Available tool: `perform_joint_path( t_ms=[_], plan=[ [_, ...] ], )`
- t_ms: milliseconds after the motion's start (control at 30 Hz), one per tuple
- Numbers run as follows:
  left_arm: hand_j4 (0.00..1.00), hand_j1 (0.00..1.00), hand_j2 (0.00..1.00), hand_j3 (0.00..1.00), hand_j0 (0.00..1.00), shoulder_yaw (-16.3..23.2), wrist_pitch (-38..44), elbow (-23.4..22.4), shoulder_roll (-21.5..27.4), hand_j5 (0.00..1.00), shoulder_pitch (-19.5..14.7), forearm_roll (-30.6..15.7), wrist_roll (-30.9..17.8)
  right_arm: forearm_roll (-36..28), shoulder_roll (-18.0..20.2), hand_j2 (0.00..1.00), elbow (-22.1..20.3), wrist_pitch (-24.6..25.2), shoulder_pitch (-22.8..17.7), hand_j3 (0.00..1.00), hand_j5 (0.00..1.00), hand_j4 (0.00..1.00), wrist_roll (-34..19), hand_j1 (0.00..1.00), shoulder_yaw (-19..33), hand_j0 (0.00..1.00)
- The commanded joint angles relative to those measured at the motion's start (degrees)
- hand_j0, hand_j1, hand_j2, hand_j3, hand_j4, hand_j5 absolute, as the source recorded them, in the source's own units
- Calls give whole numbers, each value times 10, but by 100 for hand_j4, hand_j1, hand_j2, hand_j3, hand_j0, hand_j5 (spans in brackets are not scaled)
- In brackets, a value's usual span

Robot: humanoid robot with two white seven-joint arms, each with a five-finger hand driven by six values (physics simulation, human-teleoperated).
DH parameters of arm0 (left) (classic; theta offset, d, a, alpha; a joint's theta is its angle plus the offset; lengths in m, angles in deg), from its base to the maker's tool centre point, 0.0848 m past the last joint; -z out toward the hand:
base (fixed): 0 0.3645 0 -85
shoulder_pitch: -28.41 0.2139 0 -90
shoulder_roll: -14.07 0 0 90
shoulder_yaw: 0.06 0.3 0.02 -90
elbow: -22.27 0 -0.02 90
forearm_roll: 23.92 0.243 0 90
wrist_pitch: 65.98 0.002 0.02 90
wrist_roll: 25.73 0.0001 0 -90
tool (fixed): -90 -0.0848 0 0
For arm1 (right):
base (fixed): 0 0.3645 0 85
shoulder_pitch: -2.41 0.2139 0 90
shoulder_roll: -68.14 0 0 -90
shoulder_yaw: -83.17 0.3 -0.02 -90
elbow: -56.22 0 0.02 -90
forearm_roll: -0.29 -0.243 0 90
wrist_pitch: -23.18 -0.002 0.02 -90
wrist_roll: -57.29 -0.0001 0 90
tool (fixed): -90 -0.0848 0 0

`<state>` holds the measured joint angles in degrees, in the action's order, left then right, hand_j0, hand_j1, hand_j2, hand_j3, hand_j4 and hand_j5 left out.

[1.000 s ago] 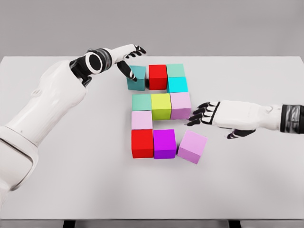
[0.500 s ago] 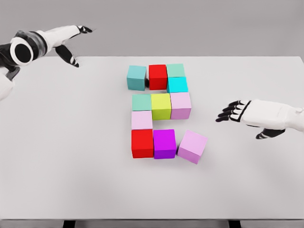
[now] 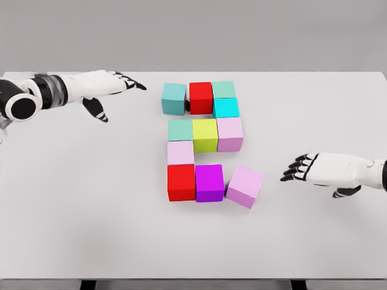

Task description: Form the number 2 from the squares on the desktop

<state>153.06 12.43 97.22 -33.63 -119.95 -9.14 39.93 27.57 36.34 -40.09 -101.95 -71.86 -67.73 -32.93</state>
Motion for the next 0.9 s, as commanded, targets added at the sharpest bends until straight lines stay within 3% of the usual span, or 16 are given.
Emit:
perform_joint_path(
  t_ms=[0, 300, 867],
  plan=[
    [100, 100, 100, 100, 100, 2, -8, -51, -39, 100, 0, 3, 1, 5, 0, 100, 0, 1, 0, 100, 100, 100, 0, 100, -17, 100],
    [100, 100, 100, 100, 100, 31, -48, -64, -47, 100, 10, 21, 5, 8, -11, 100, -2, 1, 6, 100, 100, 100, 0, 100, -28, 100],
    [100, 100, 100, 100, 100, 31, -54, -69, -64, 100, 12, 45, 5, 16, -31, 100, -12, 1, 25, 100, 100, 100, 0, 100, -40, 100]
  ],
)
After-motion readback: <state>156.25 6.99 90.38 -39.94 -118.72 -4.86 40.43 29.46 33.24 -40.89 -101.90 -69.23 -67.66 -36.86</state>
